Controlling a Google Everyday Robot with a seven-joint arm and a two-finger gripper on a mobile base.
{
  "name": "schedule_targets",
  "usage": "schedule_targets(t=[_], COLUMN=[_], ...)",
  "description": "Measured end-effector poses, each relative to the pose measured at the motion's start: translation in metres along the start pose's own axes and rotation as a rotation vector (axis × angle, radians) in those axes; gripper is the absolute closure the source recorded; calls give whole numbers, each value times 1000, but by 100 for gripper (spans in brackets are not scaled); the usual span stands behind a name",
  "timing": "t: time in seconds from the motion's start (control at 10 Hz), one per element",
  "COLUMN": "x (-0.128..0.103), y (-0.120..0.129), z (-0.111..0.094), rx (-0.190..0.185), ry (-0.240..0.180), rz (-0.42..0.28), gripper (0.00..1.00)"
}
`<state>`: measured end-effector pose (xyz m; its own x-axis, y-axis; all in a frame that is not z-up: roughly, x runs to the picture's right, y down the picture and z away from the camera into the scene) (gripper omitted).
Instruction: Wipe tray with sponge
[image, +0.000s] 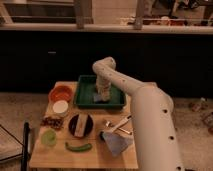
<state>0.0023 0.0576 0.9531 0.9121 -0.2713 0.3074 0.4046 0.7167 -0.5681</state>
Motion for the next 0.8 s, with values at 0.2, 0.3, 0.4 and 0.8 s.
schedule_targets(t=[0.2, 0.3, 0.4, 0.8], x=[2, 11, 27, 63], y=[13, 20, 28, 22], z=[0, -1, -5, -16], rx=[-8, -5, 1, 48], ry=[-8, -8, -5, 17], rz=[-12, -3, 19, 120], gripper=[94, 94, 94, 94])
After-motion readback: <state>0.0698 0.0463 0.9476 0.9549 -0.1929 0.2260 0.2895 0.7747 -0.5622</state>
